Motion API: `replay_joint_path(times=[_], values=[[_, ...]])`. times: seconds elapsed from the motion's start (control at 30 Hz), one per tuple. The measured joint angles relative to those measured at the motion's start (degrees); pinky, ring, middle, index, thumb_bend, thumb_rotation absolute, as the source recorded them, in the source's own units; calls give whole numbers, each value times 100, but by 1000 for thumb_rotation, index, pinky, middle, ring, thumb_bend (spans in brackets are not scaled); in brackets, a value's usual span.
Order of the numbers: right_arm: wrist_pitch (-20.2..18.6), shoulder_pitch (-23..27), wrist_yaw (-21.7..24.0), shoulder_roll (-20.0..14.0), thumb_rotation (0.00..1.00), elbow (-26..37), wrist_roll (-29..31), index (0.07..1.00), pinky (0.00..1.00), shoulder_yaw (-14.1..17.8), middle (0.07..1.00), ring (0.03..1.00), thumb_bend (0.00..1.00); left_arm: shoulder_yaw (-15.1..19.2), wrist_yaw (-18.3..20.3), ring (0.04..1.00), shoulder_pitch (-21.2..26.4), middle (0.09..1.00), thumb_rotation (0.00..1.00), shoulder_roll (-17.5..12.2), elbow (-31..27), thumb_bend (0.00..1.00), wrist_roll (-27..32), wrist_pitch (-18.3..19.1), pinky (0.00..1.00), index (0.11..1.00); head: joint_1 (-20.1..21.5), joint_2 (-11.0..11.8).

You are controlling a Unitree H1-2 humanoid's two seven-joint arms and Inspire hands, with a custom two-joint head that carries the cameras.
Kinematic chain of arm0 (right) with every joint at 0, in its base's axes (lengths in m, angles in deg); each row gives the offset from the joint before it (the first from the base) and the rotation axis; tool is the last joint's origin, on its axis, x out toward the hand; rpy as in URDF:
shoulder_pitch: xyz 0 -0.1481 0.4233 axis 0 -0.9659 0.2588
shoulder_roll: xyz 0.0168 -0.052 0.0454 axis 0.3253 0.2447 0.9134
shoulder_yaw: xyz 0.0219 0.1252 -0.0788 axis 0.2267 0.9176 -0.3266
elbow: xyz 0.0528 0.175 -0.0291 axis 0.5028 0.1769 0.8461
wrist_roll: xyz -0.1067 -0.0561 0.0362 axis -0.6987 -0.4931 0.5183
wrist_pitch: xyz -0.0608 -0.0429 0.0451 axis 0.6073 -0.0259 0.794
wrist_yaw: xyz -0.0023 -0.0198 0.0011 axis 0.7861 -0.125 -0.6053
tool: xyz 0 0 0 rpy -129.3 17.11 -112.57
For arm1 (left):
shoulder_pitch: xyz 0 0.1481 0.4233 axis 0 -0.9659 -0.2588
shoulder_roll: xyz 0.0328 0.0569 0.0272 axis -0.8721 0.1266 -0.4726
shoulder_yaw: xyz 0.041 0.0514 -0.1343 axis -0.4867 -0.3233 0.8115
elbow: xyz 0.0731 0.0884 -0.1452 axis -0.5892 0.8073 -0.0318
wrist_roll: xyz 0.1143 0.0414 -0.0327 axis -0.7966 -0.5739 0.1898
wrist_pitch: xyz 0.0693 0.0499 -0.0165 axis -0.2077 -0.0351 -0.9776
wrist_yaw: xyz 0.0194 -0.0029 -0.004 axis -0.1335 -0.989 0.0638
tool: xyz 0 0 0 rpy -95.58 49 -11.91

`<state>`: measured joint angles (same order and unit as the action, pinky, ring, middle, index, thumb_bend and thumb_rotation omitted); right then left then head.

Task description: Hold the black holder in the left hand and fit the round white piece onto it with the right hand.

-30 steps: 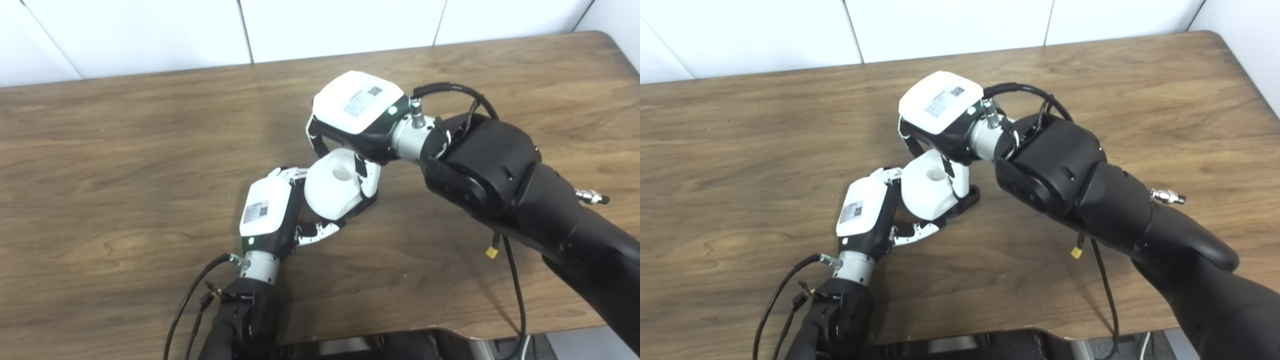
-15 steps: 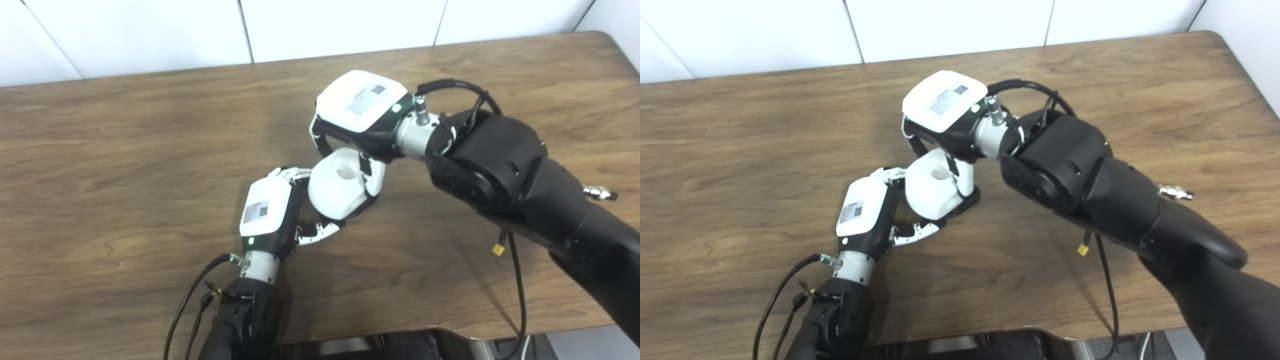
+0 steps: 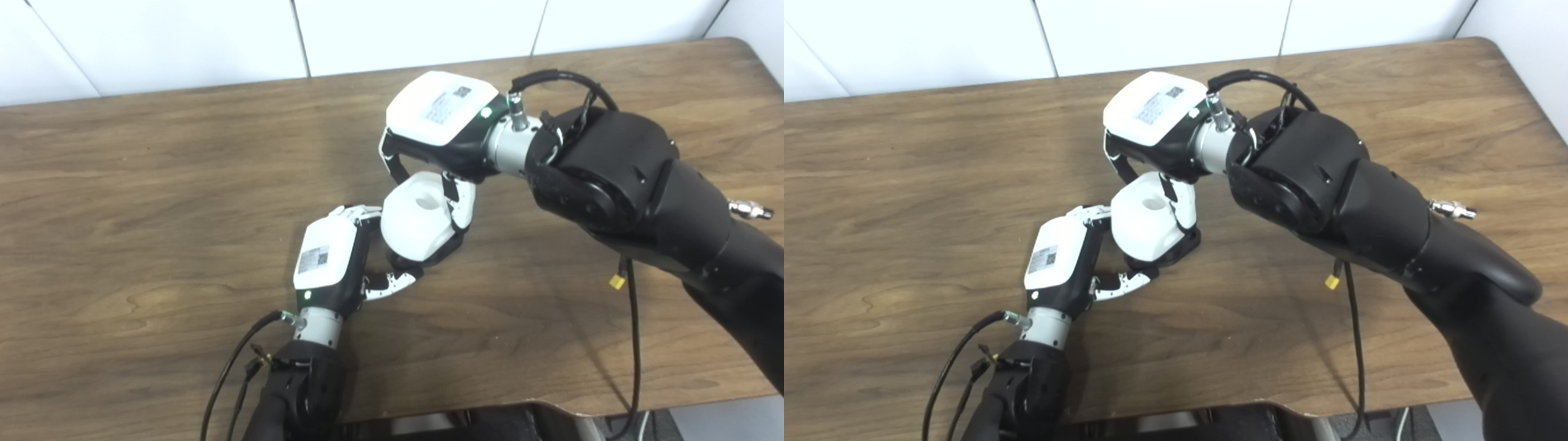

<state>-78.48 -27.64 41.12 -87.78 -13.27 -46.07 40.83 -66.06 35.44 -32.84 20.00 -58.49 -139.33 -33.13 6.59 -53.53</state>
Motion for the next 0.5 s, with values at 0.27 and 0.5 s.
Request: replay_joint_path(times=[0.27,0.5], values=[[0,-2,0,29,134,-72,-62,479,717,-42,747,856,525,0,-1,796,1,750,55,0,0,520,1,1,872,483,9,-18],[0,-14,0,81,133,-77,-120,479,722,-100,741,858,525,-2,-5,797,3,748,55,0,0,520,0,1,872,483,9,-26]])
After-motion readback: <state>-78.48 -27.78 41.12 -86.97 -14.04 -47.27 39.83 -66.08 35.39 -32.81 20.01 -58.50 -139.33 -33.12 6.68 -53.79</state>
